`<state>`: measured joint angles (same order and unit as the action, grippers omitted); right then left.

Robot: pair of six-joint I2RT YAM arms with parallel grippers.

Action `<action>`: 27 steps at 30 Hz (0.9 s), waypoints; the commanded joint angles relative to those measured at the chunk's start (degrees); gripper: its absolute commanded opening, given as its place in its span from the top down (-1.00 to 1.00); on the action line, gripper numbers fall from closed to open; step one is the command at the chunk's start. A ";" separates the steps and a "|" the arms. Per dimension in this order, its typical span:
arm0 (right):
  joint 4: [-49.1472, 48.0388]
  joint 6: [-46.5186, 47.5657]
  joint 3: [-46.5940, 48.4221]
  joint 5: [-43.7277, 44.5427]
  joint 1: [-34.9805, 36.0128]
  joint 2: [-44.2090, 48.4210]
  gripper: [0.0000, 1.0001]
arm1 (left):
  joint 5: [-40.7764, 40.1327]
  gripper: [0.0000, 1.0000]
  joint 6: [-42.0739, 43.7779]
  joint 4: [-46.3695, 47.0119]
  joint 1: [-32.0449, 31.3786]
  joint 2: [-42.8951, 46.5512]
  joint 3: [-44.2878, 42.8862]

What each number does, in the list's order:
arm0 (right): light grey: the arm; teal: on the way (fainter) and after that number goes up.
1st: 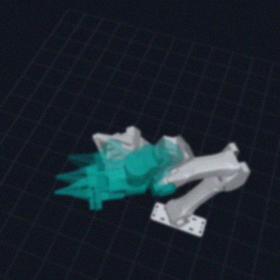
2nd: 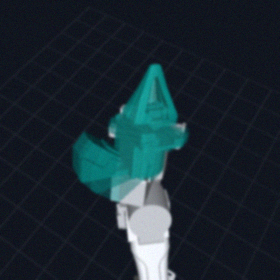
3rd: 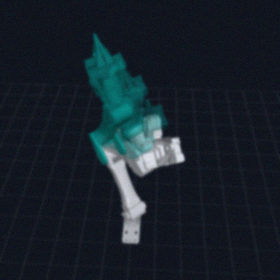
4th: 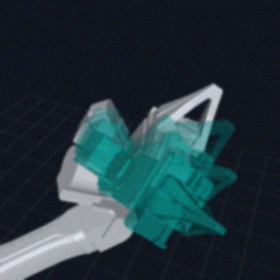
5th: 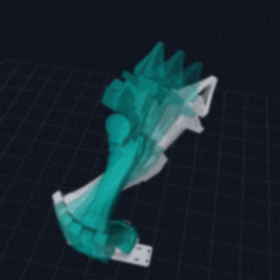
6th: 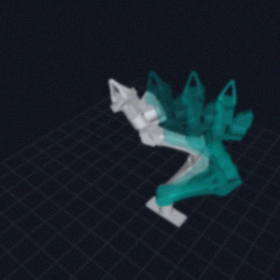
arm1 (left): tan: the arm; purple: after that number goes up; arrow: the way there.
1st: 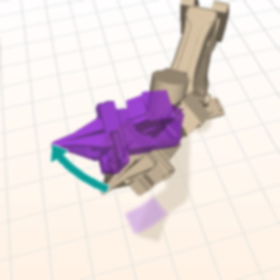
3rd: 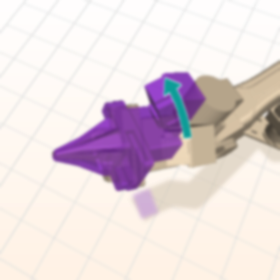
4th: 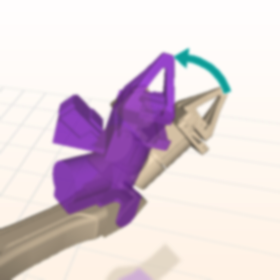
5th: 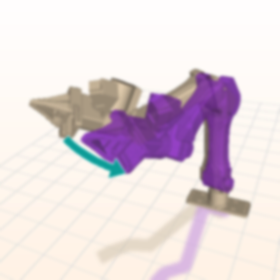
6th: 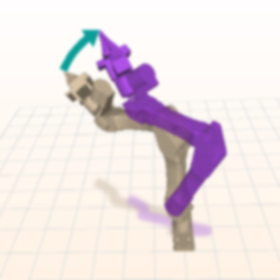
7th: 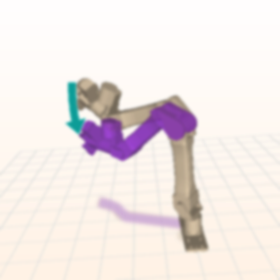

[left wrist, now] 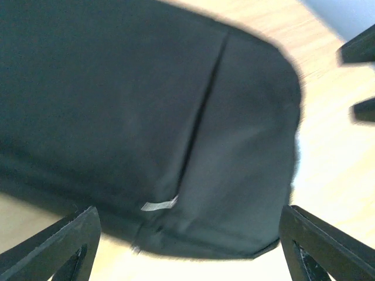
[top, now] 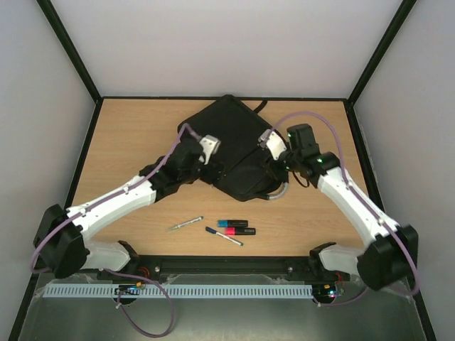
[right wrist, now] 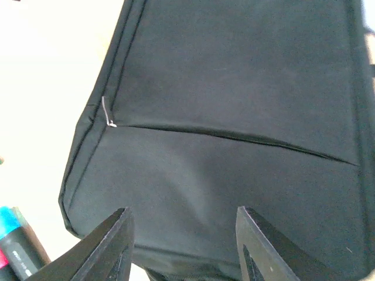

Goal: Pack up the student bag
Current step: Place the stationery in the student bag, then zip the student bag at the center of the board.

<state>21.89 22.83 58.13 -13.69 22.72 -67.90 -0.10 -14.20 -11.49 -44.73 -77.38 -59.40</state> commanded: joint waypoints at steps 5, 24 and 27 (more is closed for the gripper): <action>-0.77 -1.29 9.72 -10.43 -0.22 -20.19 0.05 | 2.72 -0.61 -9.92 8.88 5.96 3.43 19.89; -9.38 -7.76 12.53 -0.49 -1.69 -44.87 0.11 | 7.35 -0.20 5.15 19.86 8.83 -9.84 23.42; -9.96 -7.26 11.55 -0.52 -1.75 -45.51 0.11 | 10.23 -0.13 6.70 22.77 10.72 -10.16 24.12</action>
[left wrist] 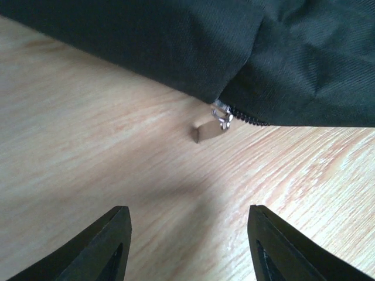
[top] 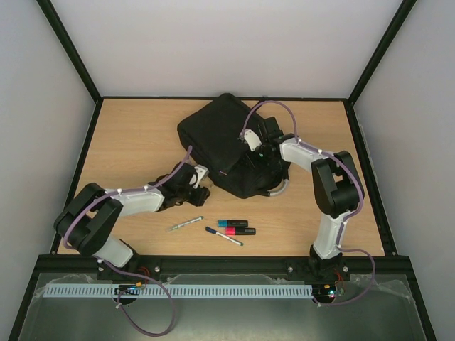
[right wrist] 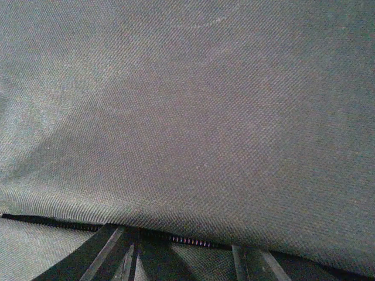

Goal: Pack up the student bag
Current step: Zip the student bag at the center of the board.

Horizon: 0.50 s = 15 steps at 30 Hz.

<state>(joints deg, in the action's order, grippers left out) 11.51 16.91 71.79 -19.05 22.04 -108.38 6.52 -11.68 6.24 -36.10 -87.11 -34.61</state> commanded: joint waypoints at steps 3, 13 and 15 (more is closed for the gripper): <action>-0.45 -1.08 -3.57 4.45 -1.12 -4.99 0.11 | 6.92 -0.07 6.35 9.05 2.46 -1.37 0.39; 0.43 -1.58 -3.86 2.24 -1.11 -4.97 0.10 | 5.73 -0.22 9.78 12.14 2.39 -5.90 -0.88; 0.53 -1.61 -3.85 1.96 -1.10 -4.73 0.10 | 4.48 -0.22 10.23 12.63 2.07 -6.85 -1.34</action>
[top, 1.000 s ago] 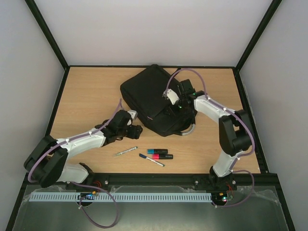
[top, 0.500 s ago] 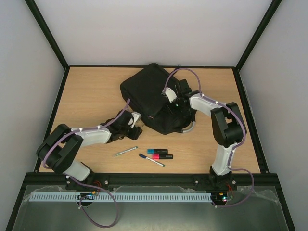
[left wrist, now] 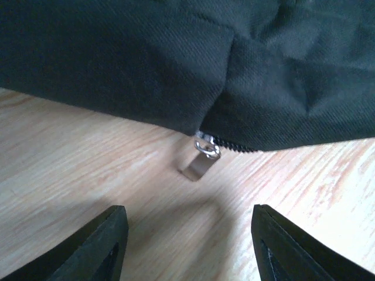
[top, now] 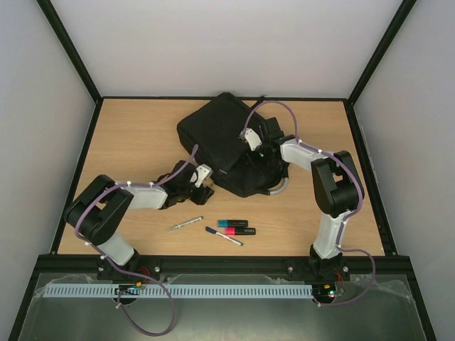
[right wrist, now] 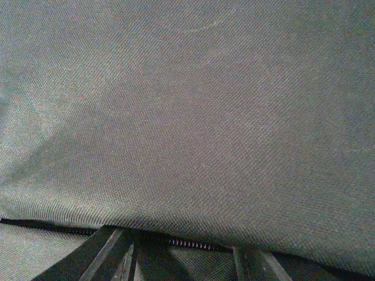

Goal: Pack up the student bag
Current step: Zip the student bag at the center of the board.

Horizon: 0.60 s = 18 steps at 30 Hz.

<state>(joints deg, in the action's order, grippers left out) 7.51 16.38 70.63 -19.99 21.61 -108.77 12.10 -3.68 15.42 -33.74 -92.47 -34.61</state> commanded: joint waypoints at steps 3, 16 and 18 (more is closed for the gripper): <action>4.59 -1.07 -2.90 2.65 -0.69 -4.21 0.09 | -3.13 -0.13 2.81 4.55 -0.98 -2.89 -2.07; 5.84 -1.61 -2.12 1.49 -0.70 -4.56 0.10 | -13.01 0.56 2.97 3.80 -5.29 -9.22 -7.62; 6.22 -1.57 -2.08 1.66 -0.73 -4.17 0.10 | -15.58 0.80 2.52 2.77 -6.23 -8.53 -7.31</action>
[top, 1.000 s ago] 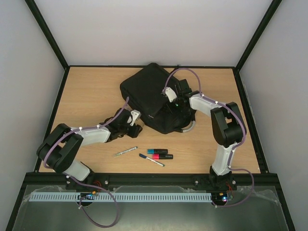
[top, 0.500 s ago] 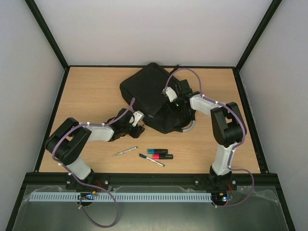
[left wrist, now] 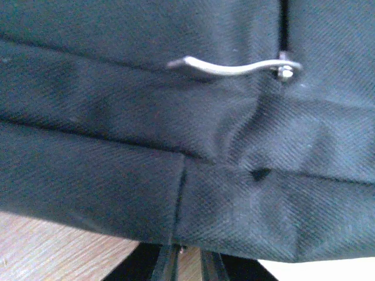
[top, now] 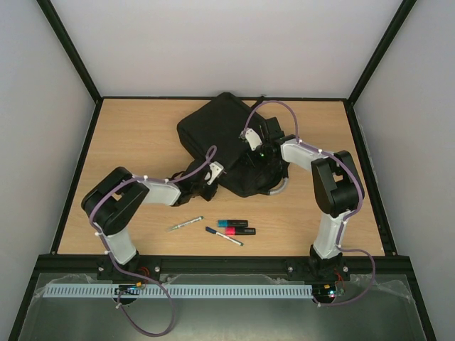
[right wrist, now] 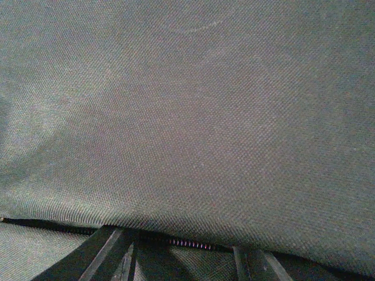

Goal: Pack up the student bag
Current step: Zip the student bag at the center of the board.

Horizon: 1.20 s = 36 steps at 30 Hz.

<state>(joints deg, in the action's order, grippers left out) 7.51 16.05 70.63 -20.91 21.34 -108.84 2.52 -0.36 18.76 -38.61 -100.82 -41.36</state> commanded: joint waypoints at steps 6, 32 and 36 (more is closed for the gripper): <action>6.97 -1.33 -2.19 2.39 -0.44 -2.50 0.11 | -8.48 0.95 -2.37 -7.24 -3.41 3.89 -0.20; 12.51 -1.16 0.27 -0.84 -2.23 1.66 0.19 | 2.01 0.68 -2.68 -21.76 -21.46 -11.46 -28.63; 17.26 -0.66 1.59 -4.10 -5.27 8.79 0.19 | -0.52 0.26 -0.26 -27.41 -22.09 -9.54 -30.46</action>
<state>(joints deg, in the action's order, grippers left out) 13.08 15.57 72.16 -21.39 18.48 -106.61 1.98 -3.20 -4.34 -59.64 -112.14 -68.95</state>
